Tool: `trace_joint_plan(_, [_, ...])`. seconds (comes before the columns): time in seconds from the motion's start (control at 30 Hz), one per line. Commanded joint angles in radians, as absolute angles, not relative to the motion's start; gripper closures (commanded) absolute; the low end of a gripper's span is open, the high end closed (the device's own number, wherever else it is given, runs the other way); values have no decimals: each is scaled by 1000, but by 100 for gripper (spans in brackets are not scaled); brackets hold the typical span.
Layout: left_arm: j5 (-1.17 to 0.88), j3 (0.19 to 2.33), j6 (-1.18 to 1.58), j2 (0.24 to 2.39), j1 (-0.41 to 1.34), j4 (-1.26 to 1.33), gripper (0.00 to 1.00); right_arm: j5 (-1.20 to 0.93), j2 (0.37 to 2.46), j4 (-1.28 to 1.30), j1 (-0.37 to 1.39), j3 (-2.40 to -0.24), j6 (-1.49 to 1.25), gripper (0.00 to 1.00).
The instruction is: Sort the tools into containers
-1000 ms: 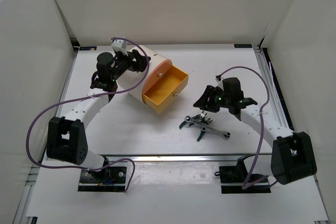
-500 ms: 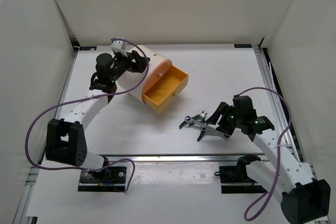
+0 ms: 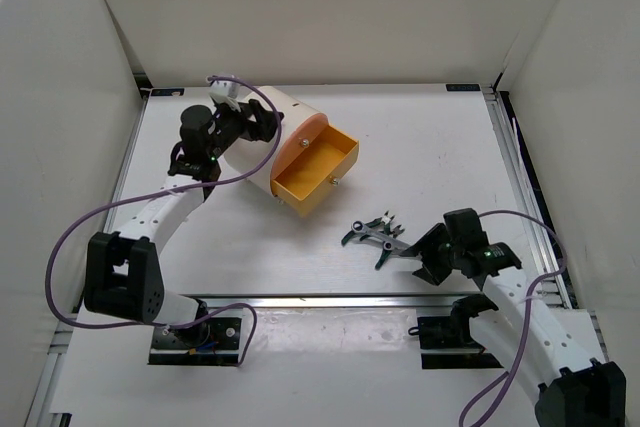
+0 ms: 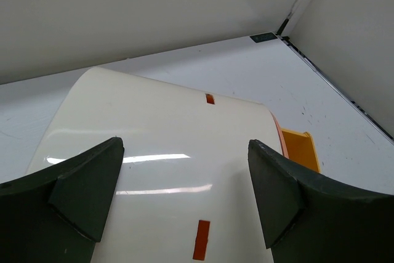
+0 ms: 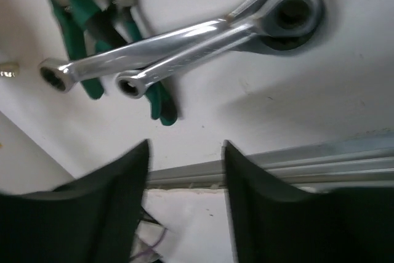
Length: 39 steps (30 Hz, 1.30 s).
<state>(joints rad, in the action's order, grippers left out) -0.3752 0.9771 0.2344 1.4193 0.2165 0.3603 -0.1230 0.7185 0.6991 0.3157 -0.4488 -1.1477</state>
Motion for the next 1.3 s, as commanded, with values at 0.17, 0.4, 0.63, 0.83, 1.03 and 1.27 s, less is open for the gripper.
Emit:
trace_joint_plan(0.17, [-362,900,258,1448,210,127,6,-9,681,663,313,-425,-1282,18])
trace_joint_plan(0.4, [-368,900,258,1451,209,129,6,58,773,657,313,-411,-1371,28])
trace_joint_plan(0.63, [-362,897,255,1448,210,129,6,67,798,598,313,-368,-1436,33])
trace_joint_plan(0.83, [-368,896,259,1457,209,133,6,92,813,583,313,-364,-1463,37])
trace_joint_plan(1.03, [-367,893,258,1457,209,136,6,92,844,540,310,-345,-1497,41])
trace_joint_plan(1.27, [-368,894,259,1460,209,133,6,74,877,518,313,-337,-1516,59])
